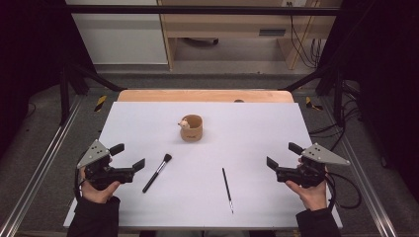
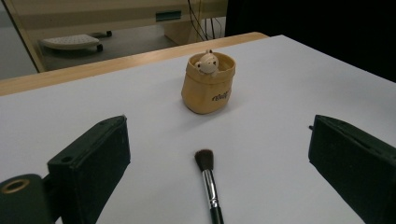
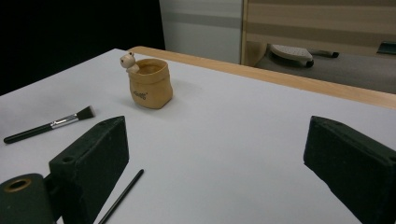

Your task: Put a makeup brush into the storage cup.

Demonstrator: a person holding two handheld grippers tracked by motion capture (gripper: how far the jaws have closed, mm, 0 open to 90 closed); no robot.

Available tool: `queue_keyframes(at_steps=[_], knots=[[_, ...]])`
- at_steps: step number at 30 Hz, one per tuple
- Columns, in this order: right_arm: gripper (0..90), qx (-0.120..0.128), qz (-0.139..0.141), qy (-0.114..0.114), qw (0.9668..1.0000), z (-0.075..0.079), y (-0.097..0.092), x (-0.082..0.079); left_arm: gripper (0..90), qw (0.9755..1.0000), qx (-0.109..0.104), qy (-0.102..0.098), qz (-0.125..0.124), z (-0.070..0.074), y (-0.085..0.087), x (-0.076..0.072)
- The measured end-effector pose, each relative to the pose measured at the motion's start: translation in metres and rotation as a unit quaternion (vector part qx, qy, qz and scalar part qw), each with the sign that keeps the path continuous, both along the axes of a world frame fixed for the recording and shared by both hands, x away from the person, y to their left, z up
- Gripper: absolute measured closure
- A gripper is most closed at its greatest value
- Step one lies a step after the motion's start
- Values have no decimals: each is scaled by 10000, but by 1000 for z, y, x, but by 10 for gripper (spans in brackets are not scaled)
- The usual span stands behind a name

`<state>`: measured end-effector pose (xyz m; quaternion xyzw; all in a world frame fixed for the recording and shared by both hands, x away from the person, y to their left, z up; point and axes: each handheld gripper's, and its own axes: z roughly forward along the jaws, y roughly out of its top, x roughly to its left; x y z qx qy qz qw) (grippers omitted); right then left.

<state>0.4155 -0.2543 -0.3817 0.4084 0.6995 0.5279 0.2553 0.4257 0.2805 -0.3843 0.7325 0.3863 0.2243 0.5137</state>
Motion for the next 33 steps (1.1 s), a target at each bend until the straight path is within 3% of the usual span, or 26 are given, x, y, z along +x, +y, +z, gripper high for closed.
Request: queue_keyframes(at_steps=[12, 19, 33], knots=[[84, -216, 40, 72, 9997, 0, 14, -2, 47, 10000, 74, 23, -18, -3, 0, -1], [94, -406, 226, 256, 9986, -6, 38, 0, 47, 9999, 119, 41, -12, -5, -1, 0], [121, -854, 664, 753, 9913, -28, 93, 4, 48, 9999, 94, 49, -3, -7, 0, 1]])
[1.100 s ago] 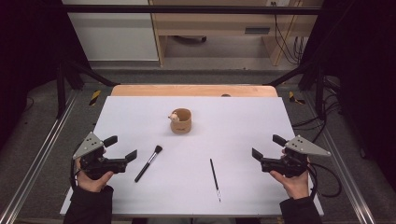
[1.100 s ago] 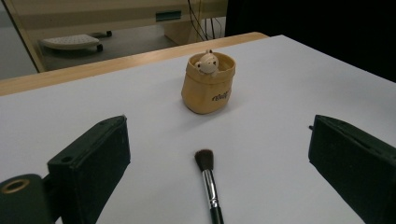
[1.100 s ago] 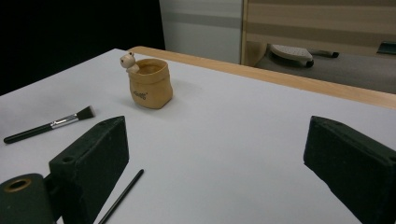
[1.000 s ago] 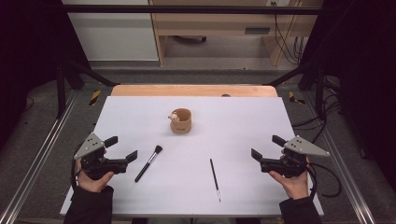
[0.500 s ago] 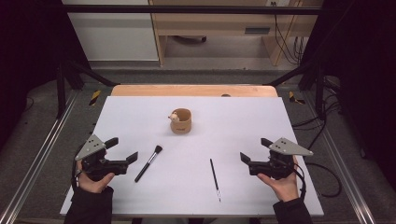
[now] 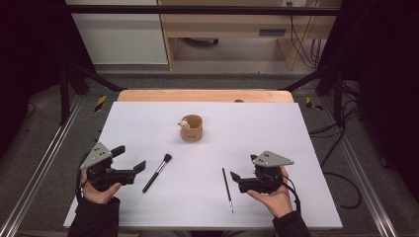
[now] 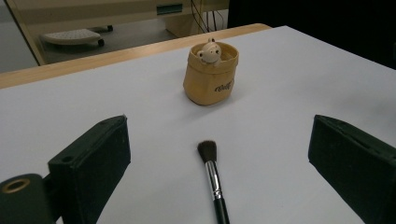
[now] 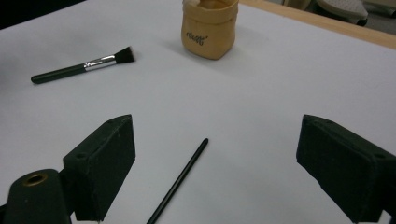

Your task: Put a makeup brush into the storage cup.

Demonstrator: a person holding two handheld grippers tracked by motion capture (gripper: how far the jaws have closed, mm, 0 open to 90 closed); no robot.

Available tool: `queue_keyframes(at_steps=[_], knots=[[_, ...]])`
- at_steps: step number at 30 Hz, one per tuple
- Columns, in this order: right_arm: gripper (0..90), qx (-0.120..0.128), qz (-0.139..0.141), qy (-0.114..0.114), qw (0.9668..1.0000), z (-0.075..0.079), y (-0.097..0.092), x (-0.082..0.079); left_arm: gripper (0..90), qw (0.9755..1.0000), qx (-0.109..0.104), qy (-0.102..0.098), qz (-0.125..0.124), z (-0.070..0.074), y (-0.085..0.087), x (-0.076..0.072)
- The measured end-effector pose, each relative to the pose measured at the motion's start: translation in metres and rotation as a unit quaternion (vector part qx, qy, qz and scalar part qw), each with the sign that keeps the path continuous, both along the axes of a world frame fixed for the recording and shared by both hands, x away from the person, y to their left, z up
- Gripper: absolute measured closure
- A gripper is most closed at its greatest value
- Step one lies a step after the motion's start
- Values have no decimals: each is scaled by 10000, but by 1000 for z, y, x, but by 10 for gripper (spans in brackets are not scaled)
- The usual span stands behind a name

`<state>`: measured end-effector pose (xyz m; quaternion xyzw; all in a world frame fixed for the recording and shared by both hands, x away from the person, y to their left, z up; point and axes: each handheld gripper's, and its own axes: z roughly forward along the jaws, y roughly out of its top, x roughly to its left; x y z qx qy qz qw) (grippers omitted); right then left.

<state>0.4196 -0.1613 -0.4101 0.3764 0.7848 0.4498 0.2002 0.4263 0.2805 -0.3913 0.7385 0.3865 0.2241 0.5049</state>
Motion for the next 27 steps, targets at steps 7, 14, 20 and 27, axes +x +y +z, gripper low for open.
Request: queue_keyframes(at_steps=[7, 14, 20, 27], knots=[[139, -229, 143, 236, 9994, -15, 20, 3, 46, 9999, 100, 12, 10, -1, -2, 1], [176, -402, 142, 469, 9980, -28, 31, 6, 45, 9999, 123, 45, -6, -3, -3, 2], [255, -727, 237, 661, 9949, -42, 43, 8, 48, 9999, 102, 24, 7, -3, -2, 2], [324, -810, 284, 877, 9924, -52, 46, 10, 50, 9999, 106, 29, -5, -3, -4, 1]])
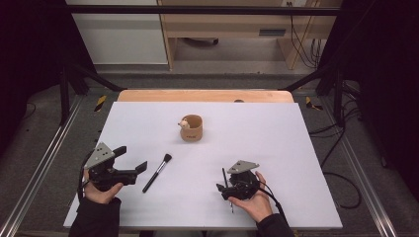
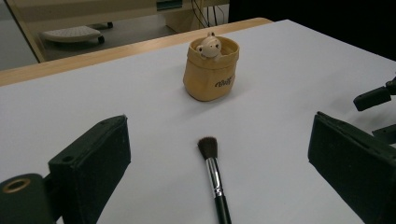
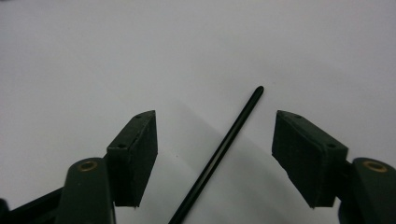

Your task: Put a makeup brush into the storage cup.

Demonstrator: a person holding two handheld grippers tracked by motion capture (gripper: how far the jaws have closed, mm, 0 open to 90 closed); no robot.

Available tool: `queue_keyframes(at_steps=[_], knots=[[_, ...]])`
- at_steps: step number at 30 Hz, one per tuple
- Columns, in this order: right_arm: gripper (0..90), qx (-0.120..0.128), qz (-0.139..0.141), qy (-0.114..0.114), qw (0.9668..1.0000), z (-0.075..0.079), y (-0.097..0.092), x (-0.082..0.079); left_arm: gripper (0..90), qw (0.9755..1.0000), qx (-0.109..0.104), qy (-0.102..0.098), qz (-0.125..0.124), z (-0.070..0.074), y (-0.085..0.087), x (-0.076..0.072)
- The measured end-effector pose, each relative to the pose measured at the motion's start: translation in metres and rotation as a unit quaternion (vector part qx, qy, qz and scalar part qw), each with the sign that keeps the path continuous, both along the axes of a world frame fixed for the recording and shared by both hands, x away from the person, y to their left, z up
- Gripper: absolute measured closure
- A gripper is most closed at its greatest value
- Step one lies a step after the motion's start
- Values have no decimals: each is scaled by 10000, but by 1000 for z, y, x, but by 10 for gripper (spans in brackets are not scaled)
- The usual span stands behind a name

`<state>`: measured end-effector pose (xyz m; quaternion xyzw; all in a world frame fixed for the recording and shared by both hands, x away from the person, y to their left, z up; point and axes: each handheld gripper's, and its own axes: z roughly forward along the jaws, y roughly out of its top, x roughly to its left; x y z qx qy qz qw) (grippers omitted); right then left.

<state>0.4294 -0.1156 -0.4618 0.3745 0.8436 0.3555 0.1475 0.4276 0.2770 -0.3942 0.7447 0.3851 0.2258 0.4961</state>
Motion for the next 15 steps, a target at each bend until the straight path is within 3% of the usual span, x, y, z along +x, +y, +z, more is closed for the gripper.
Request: queue_keyframes(at_steps=[13, 15], knots=[[530, -246, 90, 133, 9996, -9, 4, 2, 51, 10000, 38, 26, -31, -1, -1, 1], [562, -262, 47, 260, 9993, -10, 5, 1, 50, 10000, 35, 25, -37, -1, -1, 1]])
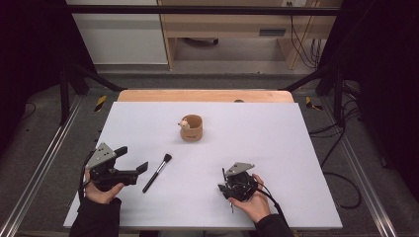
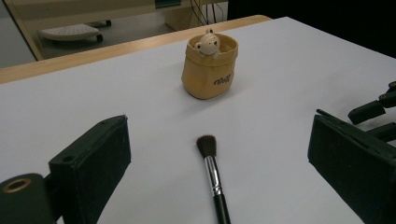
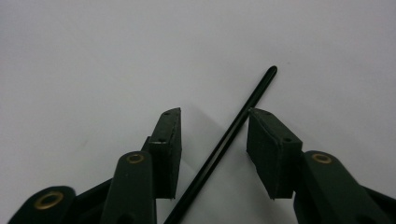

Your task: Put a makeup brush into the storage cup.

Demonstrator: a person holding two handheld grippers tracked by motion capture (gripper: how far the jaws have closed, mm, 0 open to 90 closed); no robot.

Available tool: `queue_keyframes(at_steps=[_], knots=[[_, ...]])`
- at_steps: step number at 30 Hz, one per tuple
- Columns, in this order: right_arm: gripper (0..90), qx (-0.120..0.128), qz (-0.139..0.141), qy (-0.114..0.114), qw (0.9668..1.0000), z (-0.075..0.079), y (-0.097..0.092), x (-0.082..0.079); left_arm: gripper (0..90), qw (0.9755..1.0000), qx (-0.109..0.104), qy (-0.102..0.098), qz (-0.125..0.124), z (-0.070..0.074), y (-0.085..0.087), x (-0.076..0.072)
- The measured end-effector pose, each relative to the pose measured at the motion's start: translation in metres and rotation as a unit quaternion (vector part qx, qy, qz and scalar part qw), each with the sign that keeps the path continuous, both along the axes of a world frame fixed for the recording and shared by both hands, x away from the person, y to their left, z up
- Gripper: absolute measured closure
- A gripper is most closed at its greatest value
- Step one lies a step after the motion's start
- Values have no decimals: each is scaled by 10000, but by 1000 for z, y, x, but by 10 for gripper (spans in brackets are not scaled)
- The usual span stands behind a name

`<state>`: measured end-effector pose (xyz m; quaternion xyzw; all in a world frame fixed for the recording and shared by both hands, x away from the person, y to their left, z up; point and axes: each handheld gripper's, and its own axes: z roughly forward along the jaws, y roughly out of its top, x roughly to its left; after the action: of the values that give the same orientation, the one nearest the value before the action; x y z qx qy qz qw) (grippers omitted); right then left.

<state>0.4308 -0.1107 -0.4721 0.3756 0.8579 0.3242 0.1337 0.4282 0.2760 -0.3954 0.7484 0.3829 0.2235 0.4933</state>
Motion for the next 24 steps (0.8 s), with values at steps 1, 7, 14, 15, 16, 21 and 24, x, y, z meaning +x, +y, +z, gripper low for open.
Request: queue_keyframes(at_steps=[1, 7, 14, 15, 16, 21, 24], knots=[[566, -11, 26, -9, 10000, -1, 0, 0, 51, 10000, -9, -1, 0, 0, 0, 0], [654, -73, 15, -43, 10000, -1, 0, 1, 51, 10000, -28, 6, -1, -1, 1, 0], [770, -110, 157, -28, 9998, 0, 0, -1, 52, 10000, 1, 6, 6, -1, 0, 0], [775, -99, 153, -16, 9998, 0, 0, -1, 53, 10000, -9, 7, 5, -1, 0, 1], [780, -85, 135, 32, 9999, 1, -1, -1, 54, 10000, -5, 10, 6, -1, 0, 1], [800, -120, 85, 47, 9999, 2, -4, 0, 55, 10000, -17, 1, 6, -1, -1, 0], [802, -185, 27, 84, 9998, 2, -5, 1, 55, 10000, -10, 7, 13, -1, -2, 0]])
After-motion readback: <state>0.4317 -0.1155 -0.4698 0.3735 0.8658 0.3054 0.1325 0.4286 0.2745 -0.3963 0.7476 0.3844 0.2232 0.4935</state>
